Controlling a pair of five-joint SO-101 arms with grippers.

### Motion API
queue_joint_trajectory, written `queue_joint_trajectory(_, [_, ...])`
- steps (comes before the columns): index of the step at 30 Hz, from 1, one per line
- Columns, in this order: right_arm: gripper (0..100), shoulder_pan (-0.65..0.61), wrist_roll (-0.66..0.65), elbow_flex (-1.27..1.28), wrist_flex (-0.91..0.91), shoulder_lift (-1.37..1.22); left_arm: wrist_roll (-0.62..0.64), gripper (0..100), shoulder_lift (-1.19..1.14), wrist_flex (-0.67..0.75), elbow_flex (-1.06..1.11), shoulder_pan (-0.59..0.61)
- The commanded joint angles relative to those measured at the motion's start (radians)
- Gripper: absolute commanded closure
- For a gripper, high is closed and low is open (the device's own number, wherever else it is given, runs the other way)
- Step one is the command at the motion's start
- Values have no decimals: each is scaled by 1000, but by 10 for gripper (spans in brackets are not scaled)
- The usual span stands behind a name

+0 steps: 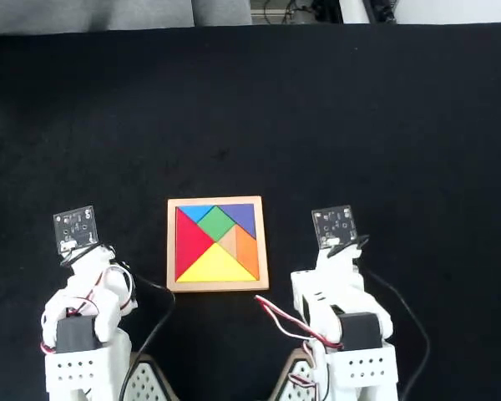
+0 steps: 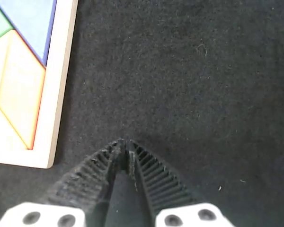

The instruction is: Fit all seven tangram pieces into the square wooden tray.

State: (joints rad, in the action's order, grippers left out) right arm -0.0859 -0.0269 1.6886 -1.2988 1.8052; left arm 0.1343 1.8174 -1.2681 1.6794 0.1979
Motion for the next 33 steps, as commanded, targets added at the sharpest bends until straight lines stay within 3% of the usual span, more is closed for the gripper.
queue_joint_trajectory(1, [986, 12, 9, -2, -2, 77, -118, 970, 3, -6, 19, -10])
queue_joint_trajectory(33, [986, 17, 3, -2, -6, 84, -91, 970, 3, -6, 19, -5])
